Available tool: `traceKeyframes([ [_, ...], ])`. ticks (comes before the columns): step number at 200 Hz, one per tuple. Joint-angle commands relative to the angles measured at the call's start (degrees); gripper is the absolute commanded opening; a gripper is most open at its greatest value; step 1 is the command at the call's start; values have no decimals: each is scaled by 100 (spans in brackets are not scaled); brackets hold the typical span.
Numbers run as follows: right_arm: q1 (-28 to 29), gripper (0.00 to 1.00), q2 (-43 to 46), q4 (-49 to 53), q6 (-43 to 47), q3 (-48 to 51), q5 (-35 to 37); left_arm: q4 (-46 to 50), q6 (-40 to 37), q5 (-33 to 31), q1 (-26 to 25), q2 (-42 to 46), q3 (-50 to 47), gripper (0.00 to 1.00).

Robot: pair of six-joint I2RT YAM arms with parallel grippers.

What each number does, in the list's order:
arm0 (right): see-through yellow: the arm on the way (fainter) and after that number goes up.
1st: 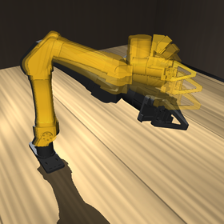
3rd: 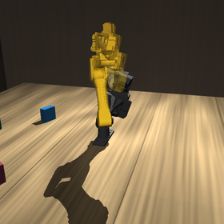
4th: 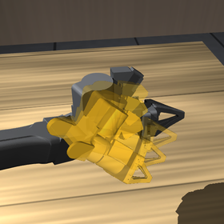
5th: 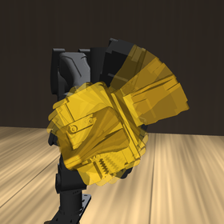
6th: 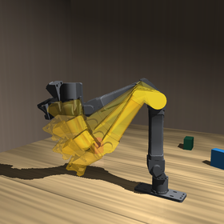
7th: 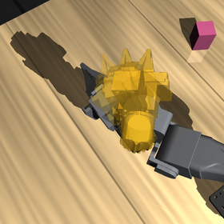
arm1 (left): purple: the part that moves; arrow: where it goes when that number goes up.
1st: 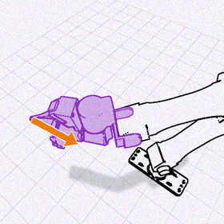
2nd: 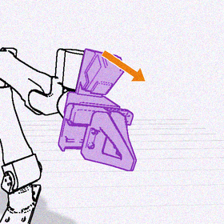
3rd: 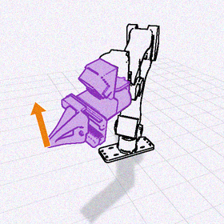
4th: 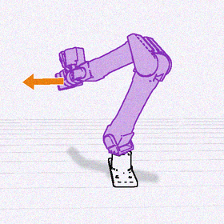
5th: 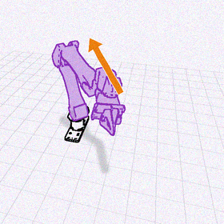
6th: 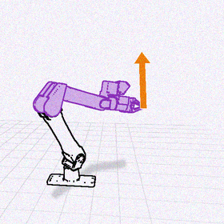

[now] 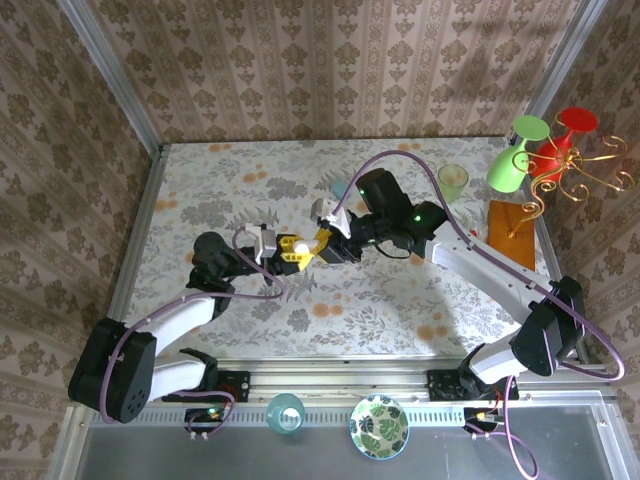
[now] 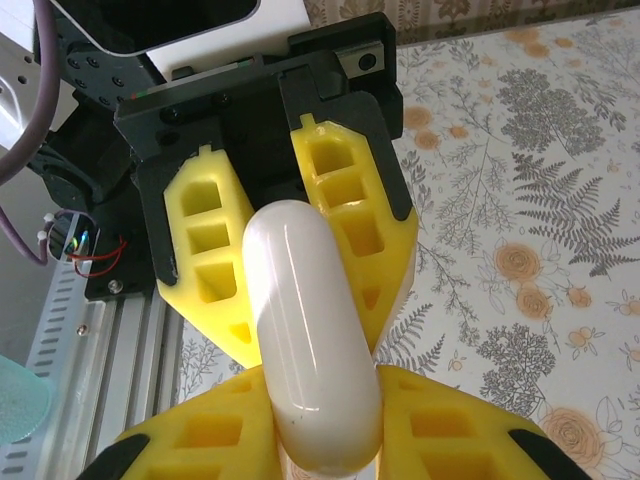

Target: Insert wireless bluetooth earbuds into charging case

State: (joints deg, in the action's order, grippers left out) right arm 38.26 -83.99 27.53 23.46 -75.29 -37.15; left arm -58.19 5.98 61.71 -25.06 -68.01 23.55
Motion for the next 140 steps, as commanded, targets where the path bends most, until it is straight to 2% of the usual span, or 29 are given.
traceKeyframes([
  [1,-86,17,92,-174,-224,122,7,16,-224,-203,-12,164,45,31],
  [16,-196,17,127,-431,-466,278,86,179,-383,-343,-8,229,18,52],
  [36,-368,17,106,-797,-894,483,271,953,-867,-599,-25,422,27,72],
  [59,-632,18,-38,-1349,-1720,731,615,1832,-1670,-1425,-72,699,-94,91],
  [74,-834,19,-223,-1736,-2498,883,1073,1919,-1983,-1996,-75,831,-288,96],
  [78,-884,18,-278,-1822,-2622,921,1230,1913,-2036,-2103,-238,857,-335,97],
  [89,-1039,19,-468,-1990,-3225,1024,1459,1938,-2207,-2591,-303,924,-459,99],
  [110,-1277,18,-896,-1913,-4268,1077,1978,2106,-2467,-3204,-398,954,-583,100],
  [140,-1624,19,-1642,-1753,-5473,983,1682,2228,-2614,-3864,-507,834,-615,100],
])
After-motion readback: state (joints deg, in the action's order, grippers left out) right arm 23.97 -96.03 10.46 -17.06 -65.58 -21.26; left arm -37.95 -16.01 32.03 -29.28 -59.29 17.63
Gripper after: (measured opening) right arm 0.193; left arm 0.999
